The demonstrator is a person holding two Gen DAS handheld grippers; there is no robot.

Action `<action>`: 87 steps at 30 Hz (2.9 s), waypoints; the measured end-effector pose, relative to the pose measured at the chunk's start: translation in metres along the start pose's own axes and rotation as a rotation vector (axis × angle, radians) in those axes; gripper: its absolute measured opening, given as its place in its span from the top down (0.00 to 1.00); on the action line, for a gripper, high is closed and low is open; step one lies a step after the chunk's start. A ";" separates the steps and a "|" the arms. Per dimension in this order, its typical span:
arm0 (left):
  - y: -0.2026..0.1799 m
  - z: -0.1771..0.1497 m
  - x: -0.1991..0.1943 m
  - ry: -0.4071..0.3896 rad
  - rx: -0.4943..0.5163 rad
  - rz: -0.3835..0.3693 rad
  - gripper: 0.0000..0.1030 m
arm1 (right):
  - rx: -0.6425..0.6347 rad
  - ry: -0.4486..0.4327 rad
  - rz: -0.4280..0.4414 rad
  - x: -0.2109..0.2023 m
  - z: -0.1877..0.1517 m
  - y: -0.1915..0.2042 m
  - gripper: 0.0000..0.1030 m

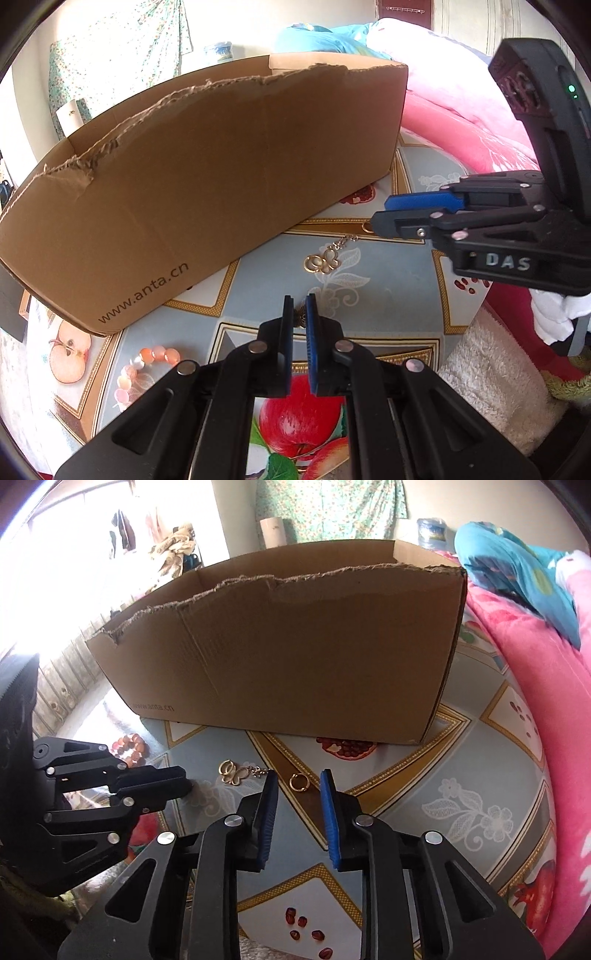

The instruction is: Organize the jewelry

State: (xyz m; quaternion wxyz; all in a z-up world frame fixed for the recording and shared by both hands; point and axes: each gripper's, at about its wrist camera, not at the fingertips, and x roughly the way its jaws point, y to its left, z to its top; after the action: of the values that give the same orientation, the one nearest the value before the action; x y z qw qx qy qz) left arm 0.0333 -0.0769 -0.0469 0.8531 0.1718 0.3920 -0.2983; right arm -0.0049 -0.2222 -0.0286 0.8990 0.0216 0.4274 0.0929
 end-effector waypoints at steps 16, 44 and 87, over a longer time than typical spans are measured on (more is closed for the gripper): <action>0.004 -0.001 -0.002 -0.011 -0.018 -0.021 0.94 | -0.087 0.031 -0.081 0.012 0.004 0.020 0.95; 0.003 -0.001 -0.002 -0.019 -0.029 -0.020 0.94 | -0.049 0.058 -0.069 0.004 -0.005 0.017 0.96; 0.004 -0.001 -0.003 -0.020 -0.029 -0.022 0.94 | -0.078 0.029 -0.105 0.021 0.002 0.057 0.82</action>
State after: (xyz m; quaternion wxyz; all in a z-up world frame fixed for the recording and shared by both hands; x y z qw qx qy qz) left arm 0.0337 -0.0726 -0.0454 0.8560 0.1519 0.3899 -0.3036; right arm 0.0012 -0.1625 -0.0360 0.8966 -0.0373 0.4369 0.0623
